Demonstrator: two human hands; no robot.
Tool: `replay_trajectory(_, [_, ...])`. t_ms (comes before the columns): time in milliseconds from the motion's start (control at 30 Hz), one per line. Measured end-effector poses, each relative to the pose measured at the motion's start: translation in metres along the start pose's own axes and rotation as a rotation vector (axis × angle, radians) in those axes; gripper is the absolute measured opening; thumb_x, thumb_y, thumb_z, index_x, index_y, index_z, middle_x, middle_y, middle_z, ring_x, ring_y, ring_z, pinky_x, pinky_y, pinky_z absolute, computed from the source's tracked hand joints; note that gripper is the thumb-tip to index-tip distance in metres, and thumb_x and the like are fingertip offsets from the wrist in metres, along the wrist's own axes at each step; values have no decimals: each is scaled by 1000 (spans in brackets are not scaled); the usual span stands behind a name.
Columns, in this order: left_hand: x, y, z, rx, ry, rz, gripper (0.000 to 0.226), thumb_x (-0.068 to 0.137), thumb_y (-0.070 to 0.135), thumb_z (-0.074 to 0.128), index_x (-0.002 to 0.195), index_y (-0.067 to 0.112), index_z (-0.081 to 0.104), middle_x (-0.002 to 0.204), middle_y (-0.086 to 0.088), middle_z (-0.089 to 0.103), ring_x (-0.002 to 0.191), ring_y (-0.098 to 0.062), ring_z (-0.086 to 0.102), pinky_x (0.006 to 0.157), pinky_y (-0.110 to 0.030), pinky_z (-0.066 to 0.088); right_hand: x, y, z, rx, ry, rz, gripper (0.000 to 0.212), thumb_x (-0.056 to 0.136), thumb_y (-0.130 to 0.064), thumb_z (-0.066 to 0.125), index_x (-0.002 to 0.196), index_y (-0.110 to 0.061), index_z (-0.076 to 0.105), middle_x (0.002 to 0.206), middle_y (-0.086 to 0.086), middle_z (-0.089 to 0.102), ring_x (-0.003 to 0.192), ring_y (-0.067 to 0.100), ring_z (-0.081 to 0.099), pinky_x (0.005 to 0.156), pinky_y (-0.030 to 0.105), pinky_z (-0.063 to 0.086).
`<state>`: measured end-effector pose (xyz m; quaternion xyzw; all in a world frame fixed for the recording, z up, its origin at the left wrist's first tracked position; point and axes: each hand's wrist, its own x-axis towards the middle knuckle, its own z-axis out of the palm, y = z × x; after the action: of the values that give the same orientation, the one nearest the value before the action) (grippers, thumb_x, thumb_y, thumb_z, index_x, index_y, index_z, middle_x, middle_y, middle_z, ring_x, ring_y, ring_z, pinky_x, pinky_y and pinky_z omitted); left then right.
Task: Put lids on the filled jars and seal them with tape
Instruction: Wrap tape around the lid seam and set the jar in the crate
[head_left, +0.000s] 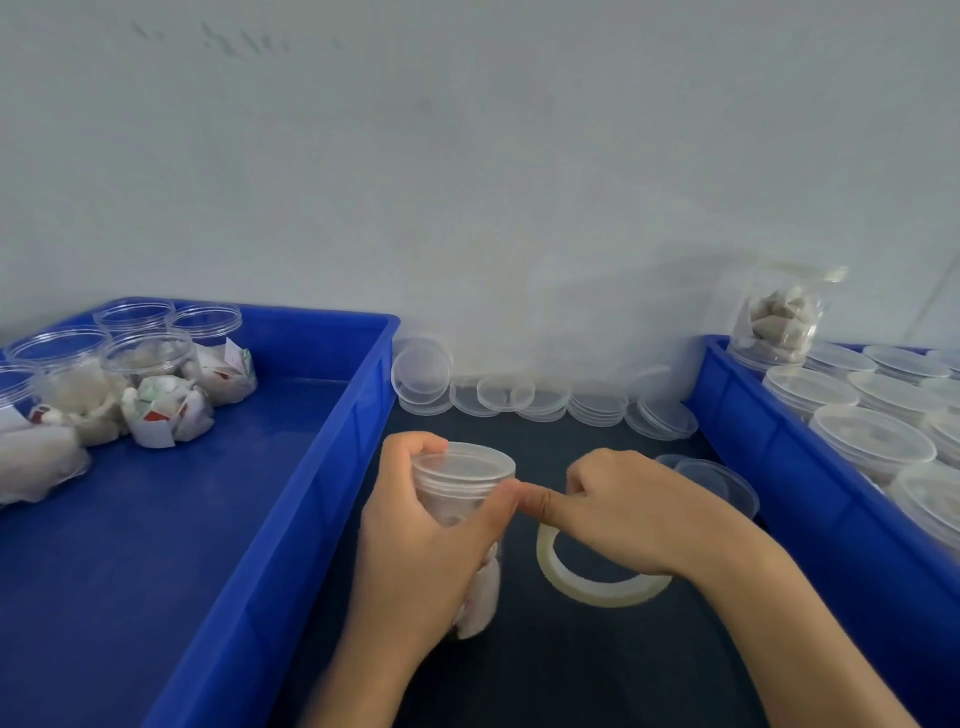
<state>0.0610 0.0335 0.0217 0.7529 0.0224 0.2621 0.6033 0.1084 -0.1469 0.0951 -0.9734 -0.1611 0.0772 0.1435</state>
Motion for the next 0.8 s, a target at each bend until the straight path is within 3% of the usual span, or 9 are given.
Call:
replay_trajectory(100, [-1,-1,-1,25,9,-7,56,64,75,80,107,56,48,99,18,70,84,-6,74,66,-24,56,2,5,4,95,-65,-11,112,64,-111,19,75,-11,68,78,-2,77,65,25,65,74,45,59])
replay_trajectory(200, [-2,2,-2,27,-5,-3,56,67,77,77,109,56,48,101,19,71,83,-8,76,64,-23,58,3,6,4,204,-147,-48,102,68,-108,23,80,-22,77,90,5,79,89,28,74,93,52,58])
replay_trajectory(300, [-2,3,-3,49,-2,6,55,68,76,76,110,53,48,103,21,69,85,-4,74,64,-21,57,0,10,3,253,-199,-73,89,77,-100,28,82,-26,77,96,3,78,95,22,73,99,50,55])
replay_trajectory(367, [-1,2,-5,64,11,2,53,69,74,77,108,53,48,102,21,69,84,-4,73,65,-22,56,-2,14,2,278,-187,-85,72,88,-90,34,80,-31,74,89,-7,74,89,17,71,98,49,55])
replay_trajectory(433, [0,1,-6,79,20,2,54,67,73,78,107,53,48,101,22,68,84,-5,73,68,-24,56,-3,14,2,252,-143,-78,61,98,-77,39,75,-31,70,79,-6,70,79,19,68,93,52,55])
replay_trajectory(533, [-1,0,-5,104,26,0,58,64,76,77,109,54,48,102,24,66,84,-6,73,70,-30,60,-1,12,10,149,-86,-31,67,100,-73,39,81,-18,72,80,2,75,74,19,69,85,47,57])
replay_trajectory(600, [-3,-2,-3,119,17,-10,59,63,75,78,109,55,48,100,20,67,84,-11,75,73,-40,63,-1,13,13,114,-89,-9,69,100,-73,39,73,-19,73,61,-1,64,60,13,60,72,38,52])
replay_trajectory(667, [-3,-2,-3,115,20,-16,59,63,74,79,109,55,48,99,18,68,83,-13,75,73,-41,64,-2,14,13,120,-119,-6,71,100,-73,40,65,-20,71,55,-2,56,54,11,54,69,34,48])
replay_trajectory(800, [-3,2,-2,101,34,-20,50,71,65,85,104,53,49,100,27,67,78,1,73,58,-16,55,-4,14,13,229,-70,-15,68,102,-69,45,70,-12,62,56,-4,47,51,11,44,65,37,44])
